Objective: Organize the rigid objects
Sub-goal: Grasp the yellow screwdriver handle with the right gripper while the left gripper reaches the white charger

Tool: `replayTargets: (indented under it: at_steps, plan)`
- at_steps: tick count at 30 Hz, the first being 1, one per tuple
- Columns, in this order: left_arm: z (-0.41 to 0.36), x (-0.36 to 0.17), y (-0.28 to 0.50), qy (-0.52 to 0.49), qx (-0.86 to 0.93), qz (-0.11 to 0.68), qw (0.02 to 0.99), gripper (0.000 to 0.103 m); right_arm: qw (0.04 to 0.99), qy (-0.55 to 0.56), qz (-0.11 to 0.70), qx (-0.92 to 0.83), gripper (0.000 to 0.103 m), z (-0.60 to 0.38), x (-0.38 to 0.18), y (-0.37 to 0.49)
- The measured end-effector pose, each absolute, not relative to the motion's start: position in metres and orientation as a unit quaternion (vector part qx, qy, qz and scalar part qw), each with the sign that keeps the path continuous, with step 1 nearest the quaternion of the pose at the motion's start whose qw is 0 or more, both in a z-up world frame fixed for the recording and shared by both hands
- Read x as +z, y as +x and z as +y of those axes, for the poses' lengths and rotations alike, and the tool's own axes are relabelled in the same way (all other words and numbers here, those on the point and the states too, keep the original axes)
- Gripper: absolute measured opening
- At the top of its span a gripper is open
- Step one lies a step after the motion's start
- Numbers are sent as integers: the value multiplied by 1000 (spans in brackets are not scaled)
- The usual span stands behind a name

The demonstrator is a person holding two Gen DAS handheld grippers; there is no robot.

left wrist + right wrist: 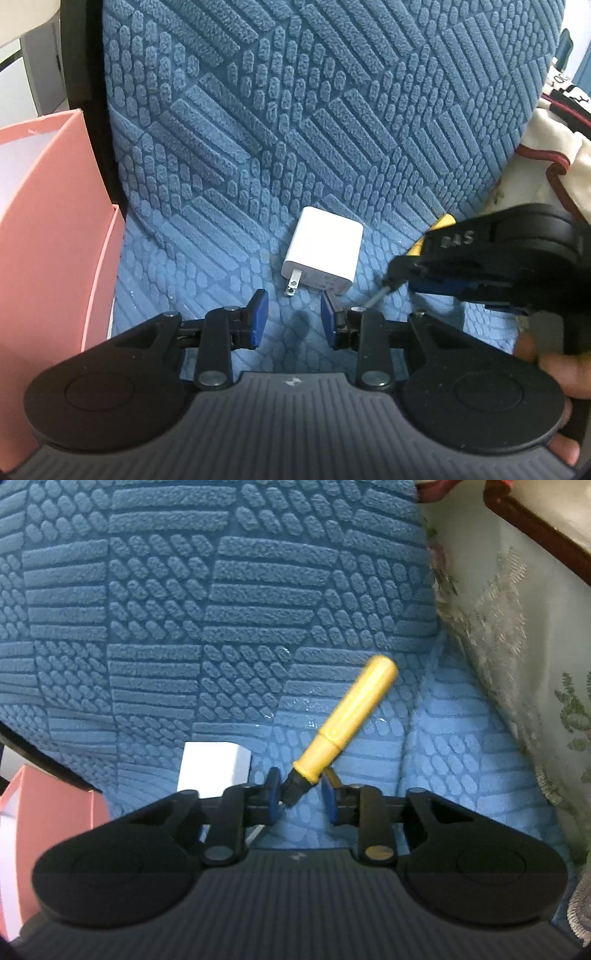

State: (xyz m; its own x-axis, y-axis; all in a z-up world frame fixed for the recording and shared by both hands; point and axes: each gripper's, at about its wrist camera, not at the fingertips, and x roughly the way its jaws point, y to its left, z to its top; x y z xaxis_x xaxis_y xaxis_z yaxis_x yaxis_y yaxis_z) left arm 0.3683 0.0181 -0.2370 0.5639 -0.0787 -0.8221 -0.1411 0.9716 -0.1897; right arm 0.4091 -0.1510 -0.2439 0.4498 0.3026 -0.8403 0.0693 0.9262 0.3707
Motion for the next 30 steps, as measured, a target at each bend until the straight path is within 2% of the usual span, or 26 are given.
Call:
replayTargets:
  at_steps: [4,5,6,7,9,16,17,22,24,27,28,29,30]
  plan:
    - [17,-239,375,-133,13,472,872,47,835,165,521,66,16,-154,-237,410]
    - [15,-238,377,-133,13,471,872,50,834,168,520,66,8,-157,-236,409]
    - [14,-238,378,-131,16,470,873,58,834,168,521,64,5,-158,-234,409]
    - [12,-237,380,-126,22,468,875,66,836,164,520,61,5,-161,-231,408]
    - [9,-236,383,-117,21,464,878,69,837,161,520,57,5,-166,-228,408]
    - [-7,-241,399,-60,17,466,882,70,823,234,516,54,5,-193,-226,407]
    - [-8,-242,401,-52,21,465,884,71,819,247,515,61,8,-193,-227,409]
    - [-7,-250,408,-47,9,467,883,71,806,277,518,73,10,-189,-235,414]
    - [-8,-254,409,-43,4,467,883,71,809,264,521,64,14,-182,-240,418]
    - [-8,-256,409,-35,2,463,885,69,811,261,521,63,31,-176,-244,420]
    - [-8,-257,408,-37,0,461,887,63,811,260,521,66,37,-173,-245,421]
    - [-7,-257,408,-41,-7,459,888,58,812,255,520,70,38,-168,-247,422]
    - [-11,-260,411,-43,-10,458,888,58,816,244,520,71,38,-164,-247,422]
